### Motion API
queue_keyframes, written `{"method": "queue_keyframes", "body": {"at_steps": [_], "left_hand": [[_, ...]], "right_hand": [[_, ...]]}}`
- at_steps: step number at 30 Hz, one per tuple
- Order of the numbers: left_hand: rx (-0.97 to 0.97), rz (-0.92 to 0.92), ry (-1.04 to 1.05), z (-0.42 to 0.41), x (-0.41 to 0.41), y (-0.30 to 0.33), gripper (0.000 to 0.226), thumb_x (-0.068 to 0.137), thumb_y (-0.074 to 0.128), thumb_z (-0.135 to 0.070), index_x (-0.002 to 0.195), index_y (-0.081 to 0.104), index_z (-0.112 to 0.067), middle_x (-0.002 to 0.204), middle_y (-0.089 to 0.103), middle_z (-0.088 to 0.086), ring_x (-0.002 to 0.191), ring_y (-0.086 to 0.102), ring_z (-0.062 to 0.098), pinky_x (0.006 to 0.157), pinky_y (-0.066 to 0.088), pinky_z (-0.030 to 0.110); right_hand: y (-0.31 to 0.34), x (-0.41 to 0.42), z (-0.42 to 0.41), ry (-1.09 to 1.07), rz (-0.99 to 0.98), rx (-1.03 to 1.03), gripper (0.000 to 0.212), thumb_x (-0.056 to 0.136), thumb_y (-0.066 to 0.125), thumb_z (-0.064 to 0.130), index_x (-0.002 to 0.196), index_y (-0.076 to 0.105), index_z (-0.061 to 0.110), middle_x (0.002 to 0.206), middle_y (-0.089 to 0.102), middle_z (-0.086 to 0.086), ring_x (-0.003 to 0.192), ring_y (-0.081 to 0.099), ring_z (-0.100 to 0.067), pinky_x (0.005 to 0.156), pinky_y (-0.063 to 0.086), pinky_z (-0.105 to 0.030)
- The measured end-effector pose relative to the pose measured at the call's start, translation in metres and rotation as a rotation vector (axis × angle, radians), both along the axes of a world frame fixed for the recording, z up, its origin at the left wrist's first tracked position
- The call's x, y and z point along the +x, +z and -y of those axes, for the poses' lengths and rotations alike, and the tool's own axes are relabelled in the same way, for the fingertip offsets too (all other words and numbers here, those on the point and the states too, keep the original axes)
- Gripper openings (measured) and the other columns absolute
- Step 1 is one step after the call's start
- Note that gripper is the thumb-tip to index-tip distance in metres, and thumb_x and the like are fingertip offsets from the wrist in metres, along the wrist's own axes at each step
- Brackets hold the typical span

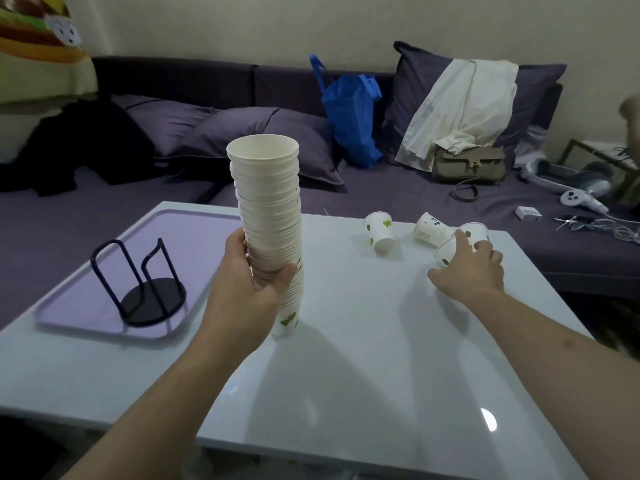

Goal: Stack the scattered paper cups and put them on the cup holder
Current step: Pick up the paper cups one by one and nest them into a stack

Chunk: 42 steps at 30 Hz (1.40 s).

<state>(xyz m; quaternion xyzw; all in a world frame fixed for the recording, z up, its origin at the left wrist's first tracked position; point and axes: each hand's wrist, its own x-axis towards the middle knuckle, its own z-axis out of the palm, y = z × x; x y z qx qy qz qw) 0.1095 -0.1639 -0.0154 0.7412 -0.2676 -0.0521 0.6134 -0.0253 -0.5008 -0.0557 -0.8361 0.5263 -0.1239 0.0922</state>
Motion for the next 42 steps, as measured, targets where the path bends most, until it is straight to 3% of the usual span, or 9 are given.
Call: {"method": "queue_keyframes", "body": {"at_steps": [7,13,17,21,27,30,33,36,42], "left_hand": [[-0.011,-0.002,-0.001,0.001,-0.001,0.000,0.059,0.095,0.078,-0.019,0.135,0.042,-0.045,0.119,0.065,-0.030,0.111,0.066,-0.004,0.097,0.054,0.032],[0.000,-0.020,-0.003,0.000,-0.001,0.001,0.058,0.095,0.078,-0.018,0.135,0.043,-0.044,0.121,0.066,-0.026,0.112,0.068,0.002,0.098,0.055,0.035],[-0.002,-0.013,-0.005,0.000,-0.001,0.001,0.059,0.095,0.078,-0.020,0.137,0.044,-0.042,0.122,0.066,-0.025,0.113,0.068,0.003,0.101,0.056,0.039],[0.000,-0.008,-0.008,0.000,0.000,0.000,0.059,0.095,0.078,-0.020,0.136,0.043,-0.044,0.122,0.066,-0.026,0.113,0.066,-0.001,0.102,0.055,0.038],[0.019,-0.010,-0.020,-0.001,-0.001,0.002,0.059,0.097,0.076,-0.021,0.139,0.041,-0.043,0.119,0.064,-0.030,0.110,0.067,-0.003,0.089,0.052,0.024],[0.013,-0.026,-0.029,-0.002,-0.002,0.003,0.057,0.097,0.075,-0.019,0.135,0.040,-0.045,0.117,0.064,-0.029,0.107,0.065,-0.005,0.084,0.049,0.020],[0.014,-0.021,-0.034,-0.003,-0.004,0.005,0.057,0.097,0.076,-0.020,0.134,0.041,-0.046,0.116,0.064,-0.030,0.106,0.065,-0.007,0.083,0.047,0.017],[0.022,-0.024,-0.045,-0.005,-0.007,0.007,0.053,0.097,0.075,-0.020,0.124,0.043,-0.052,0.113,0.064,-0.032,0.105,0.065,-0.006,0.083,0.049,0.019],[0.024,-0.041,-0.049,-0.011,-0.015,0.011,0.052,0.097,0.075,-0.020,0.112,0.046,-0.062,0.119,0.066,-0.022,0.111,0.068,0.006,0.097,0.057,0.041]], "right_hand": [[0.002,0.003,0.008,0.000,0.064,-0.005,0.098,0.084,0.072,0.040,0.165,0.018,0.036,0.152,0.030,-0.019,0.133,0.034,-0.041,0.106,0.041,-0.048],[0.001,0.007,0.014,0.000,-0.018,-0.018,0.078,0.083,0.072,0.041,0.154,0.041,0.032,0.142,0.043,-0.018,0.127,0.042,-0.040,0.107,0.039,-0.045],[-0.002,0.008,0.013,-0.019,-0.032,-0.064,0.079,0.083,0.071,0.043,0.155,0.039,0.033,0.137,0.041,-0.019,0.122,0.042,-0.040,0.106,0.039,-0.045],[-0.006,0.009,0.011,-0.018,0.031,0.063,0.069,0.085,0.071,0.035,0.148,0.042,0.031,0.135,0.045,-0.015,0.124,0.042,-0.039,0.089,0.043,-0.043],[-0.003,0.008,-0.010,0.069,0.142,0.147,0.052,0.087,0.068,0.027,0.129,0.038,0.020,0.107,0.065,-0.005,0.094,0.061,-0.031,0.075,0.050,-0.039],[0.013,0.005,-0.030,0.146,0.344,0.197,0.050,0.086,0.070,0.029,0.127,0.041,0.022,0.104,0.061,-0.003,0.085,0.062,-0.024,0.065,0.047,-0.035],[0.051,0.005,-0.056,0.268,0.702,0.316,0.046,0.084,0.079,0.031,0.121,0.051,0.029,0.106,0.064,-0.002,0.092,0.067,-0.024,0.068,0.059,-0.041],[0.112,0.010,-0.091,0.423,1.049,0.384,0.037,0.090,0.082,0.025,0.120,0.061,0.026,0.112,0.068,-0.002,0.093,0.067,-0.016,0.065,0.058,-0.022],[0.208,0.033,-0.168,0.766,1.305,0.471,0.040,0.093,0.079,0.029,0.127,0.064,0.013,0.111,0.073,-0.006,0.102,0.073,-0.019,0.091,0.062,-0.038]]}}
